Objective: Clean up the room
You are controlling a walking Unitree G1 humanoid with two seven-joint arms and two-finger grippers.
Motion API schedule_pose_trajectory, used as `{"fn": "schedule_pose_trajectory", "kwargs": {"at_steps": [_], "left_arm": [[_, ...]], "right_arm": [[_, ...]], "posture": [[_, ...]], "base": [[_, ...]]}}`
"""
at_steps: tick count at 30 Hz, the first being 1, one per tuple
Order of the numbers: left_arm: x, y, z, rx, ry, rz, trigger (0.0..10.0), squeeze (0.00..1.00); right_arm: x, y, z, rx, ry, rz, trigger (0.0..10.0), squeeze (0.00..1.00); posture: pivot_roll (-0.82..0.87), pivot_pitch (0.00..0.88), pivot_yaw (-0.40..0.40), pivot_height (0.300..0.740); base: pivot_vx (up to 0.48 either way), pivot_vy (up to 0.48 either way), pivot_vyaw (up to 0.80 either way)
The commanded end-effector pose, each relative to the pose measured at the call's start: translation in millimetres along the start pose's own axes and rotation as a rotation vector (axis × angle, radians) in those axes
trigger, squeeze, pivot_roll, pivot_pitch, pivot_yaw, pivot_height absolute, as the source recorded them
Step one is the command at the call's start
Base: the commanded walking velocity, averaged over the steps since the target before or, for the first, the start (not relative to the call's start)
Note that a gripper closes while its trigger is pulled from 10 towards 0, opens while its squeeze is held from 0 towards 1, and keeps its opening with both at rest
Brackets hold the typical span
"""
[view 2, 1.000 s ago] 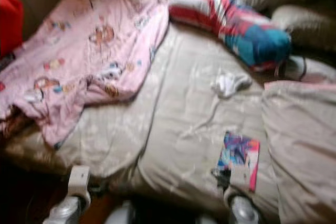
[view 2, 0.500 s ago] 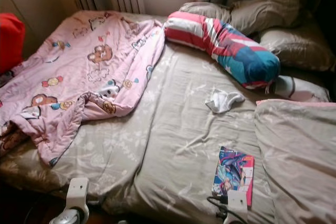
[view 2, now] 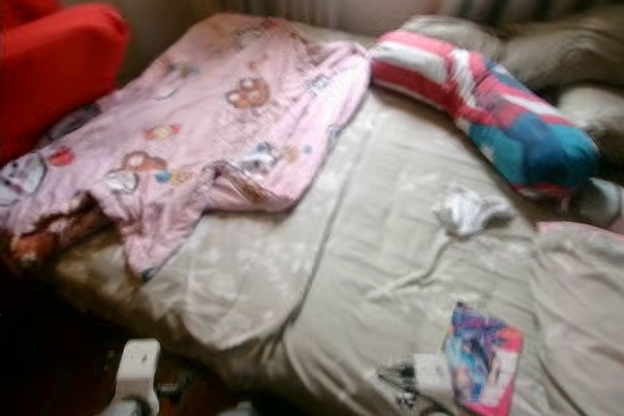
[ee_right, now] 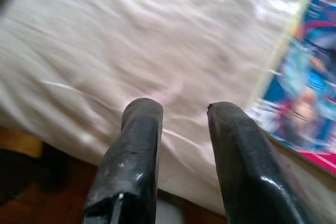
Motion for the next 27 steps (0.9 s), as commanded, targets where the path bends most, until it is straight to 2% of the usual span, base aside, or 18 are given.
{"fn": "schedule_pose_trajectory", "kwargs": {"at_steps": [1, 15, 21, 24, 27], "left_arm": [[5.6, -1.3, -7.7, -0.025, -0.006, -0.009, 10.0, 0.00], [3.6, -2.5, -12.0, -0.040, 0.007, -0.014, 10.0, 0.00], [3.9, -2.3, -11.3, -0.038, 0.010, -0.016, 10.0, 0.00], [4.1, -2.0, -10.2, -0.035, 0.013, -0.018, 10.0, 0.00], [4.4, -1.6, -8.8, -0.030, 0.018, -0.020, 10.0, 0.00]], "right_arm": [[12.4, -6.2, -24.3, -0.077, 0.009, -0.032, 10.0, 0.00], [14.8, -10.1, -37.2, -0.113, 0.022, -0.048, 10.0, 0.00], [15.5, -10.0, -37.0, -0.115, 0.033, -0.055, 10.0, 0.00], [18.0, -9.9, -36.3, -0.113, 0.054, -0.071, 10.0, 0.00], [22.1, -10.1, -36.2, -0.112, 0.101, -0.096, 10.0, 0.00]], "posture": [[0.11, 0.117, 0.023, 0.740], [0.11, 0.121, 0.028, 0.740], [0.11, 0.132, 0.028, 0.740], [0.11, 0.138, 0.028, 0.740], [0.11, 0.145, 0.027, 0.740]], "base": [[0.000, 0.285, 0.00], [0.000, 0.288, 0.00], [0.000, 0.439, 0.00], [0.000, 0.404, 0.00], [0.000, 0.000, 0.00]]}}
Point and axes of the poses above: a point about 5 cm out from each wrist's last joint towards the gripper, its own y axis pointing out of the wrist towards the gripper, its own z axis along the axis of the wrist's last joint, x = y × z, the point moved 3 cm from there along y, pointing out of the wrist towards the gripper, and after that the axes turned 2 degrees about y, right-handed, at the moved point
